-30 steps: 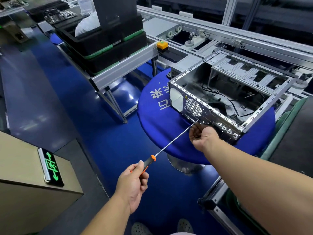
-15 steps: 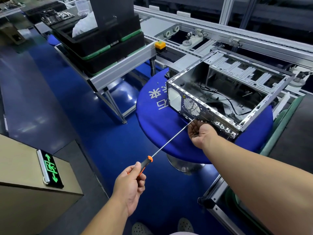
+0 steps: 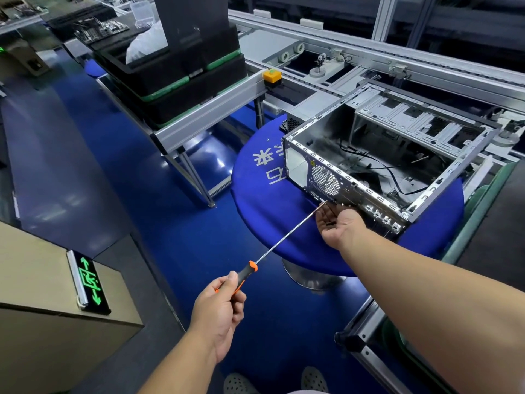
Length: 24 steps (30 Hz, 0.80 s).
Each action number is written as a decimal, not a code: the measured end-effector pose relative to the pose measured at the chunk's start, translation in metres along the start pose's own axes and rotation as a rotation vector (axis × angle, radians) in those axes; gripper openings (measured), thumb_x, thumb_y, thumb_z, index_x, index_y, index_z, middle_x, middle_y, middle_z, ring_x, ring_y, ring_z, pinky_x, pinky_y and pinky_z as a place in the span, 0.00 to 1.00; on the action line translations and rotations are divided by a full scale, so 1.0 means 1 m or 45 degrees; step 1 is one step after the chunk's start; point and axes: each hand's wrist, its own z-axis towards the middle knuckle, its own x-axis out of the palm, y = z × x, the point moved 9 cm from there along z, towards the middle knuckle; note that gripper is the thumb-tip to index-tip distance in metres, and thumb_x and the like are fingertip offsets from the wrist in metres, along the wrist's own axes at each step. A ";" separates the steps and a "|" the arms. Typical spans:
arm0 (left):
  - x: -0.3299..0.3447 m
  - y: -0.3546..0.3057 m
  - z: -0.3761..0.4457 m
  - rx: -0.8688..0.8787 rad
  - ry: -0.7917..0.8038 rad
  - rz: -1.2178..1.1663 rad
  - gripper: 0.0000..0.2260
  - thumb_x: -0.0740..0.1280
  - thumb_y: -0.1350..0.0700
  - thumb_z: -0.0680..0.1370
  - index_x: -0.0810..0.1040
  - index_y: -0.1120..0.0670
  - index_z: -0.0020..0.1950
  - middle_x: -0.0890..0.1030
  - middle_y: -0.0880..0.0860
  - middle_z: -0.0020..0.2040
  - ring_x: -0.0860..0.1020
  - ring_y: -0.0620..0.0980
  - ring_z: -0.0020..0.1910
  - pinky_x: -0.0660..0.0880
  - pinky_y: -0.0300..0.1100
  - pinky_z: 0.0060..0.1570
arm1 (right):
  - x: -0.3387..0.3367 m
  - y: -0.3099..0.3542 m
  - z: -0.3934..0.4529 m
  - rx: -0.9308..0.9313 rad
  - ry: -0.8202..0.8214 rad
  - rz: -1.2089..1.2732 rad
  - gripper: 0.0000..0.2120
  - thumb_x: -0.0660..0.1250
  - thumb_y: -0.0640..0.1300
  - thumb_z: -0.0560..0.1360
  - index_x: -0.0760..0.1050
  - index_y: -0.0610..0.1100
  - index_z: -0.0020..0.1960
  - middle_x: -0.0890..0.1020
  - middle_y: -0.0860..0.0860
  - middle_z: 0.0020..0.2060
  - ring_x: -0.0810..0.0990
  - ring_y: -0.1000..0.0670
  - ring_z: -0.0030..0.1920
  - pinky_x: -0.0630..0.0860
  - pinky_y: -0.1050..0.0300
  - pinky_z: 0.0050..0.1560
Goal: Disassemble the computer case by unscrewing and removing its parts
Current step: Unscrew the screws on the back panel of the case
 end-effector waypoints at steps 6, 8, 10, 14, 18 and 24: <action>0.009 0.002 0.003 0.007 0.022 0.039 0.13 0.70 0.47 0.83 0.81 0.56 0.57 0.79 0.53 0.36 0.72 0.46 0.29 0.69 0.39 0.28 | 0.001 0.001 -0.002 -0.007 0.014 0.015 0.11 0.60 0.38 0.84 0.75 0.37 0.44 0.81 0.46 0.40 0.79 0.49 0.39 0.79 0.59 0.45; 0.009 0.003 0.004 0.005 0.018 0.046 0.13 0.70 0.46 0.83 0.82 0.56 0.57 0.79 0.53 0.36 0.72 0.45 0.29 0.69 0.39 0.28 | 0.002 0.002 -0.002 -0.015 0.012 0.025 0.12 0.60 0.39 0.84 0.75 0.38 0.43 0.81 0.46 0.40 0.79 0.49 0.38 0.79 0.59 0.46; 0.008 0.004 0.003 0.004 0.018 0.048 0.13 0.70 0.46 0.83 0.82 0.56 0.57 0.79 0.54 0.36 0.72 0.45 0.29 0.69 0.39 0.28 | 0.001 0.002 -0.001 -0.010 0.007 0.013 0.13 0.60 0.40 0.85 0.75 0.38 0.43 0.81 0.46 0.39 0.79 0.49 0.38 0.79 0.59 0.45; 0.005 0.003 0.000 0.002 0.013 0.032 0.13 0.70 0.46 0.83 0.82 0.56 0.57 0.79 0.54 0.37 0.72 0.45 0.29 0.69 0.39 0.28 | 0.000 0.002 0.001 -0.004 0.006 -0.003 0.12 0.60 0.39 0.84 0.76 0.39 0.44 0.81 0.46 0.39 0.80 0.49 0.39 0.80 0.58 0.43; 0.002 0.001 -0.004 0.005 0.005 0.026 0.13 0.70 0.47 0.83 0.81 0.56 0.57 0.79 0.54 0.36 0.72 0.46 0.29 0.69 0.39 0.28 | 0.002 0.003 0.001 -0.008 0.015 -0.002 0.12 0.60 0.39 0.84 0.76 0.39 0.44 0.82 0.47 0.39 0.80 0.49 0.39 0.79 0.57 0.42; 0.006 -0.004 -0.008 0.020 -0.003 0.019 0.12 0.70 0.47 0.83 0.81 0.56 0.56 0.79 0.54 0.36 0.72 0.45 0.29 0.69 0.39 0.28 | 0.006 0.003 0.000 -0.008 0.025 0.040 0.14 0.59 0.41 0.85 0.76 0.39 0.44 0.81 0.46 0.40 0.80 0.49 0.39 0.78 0.56 0.41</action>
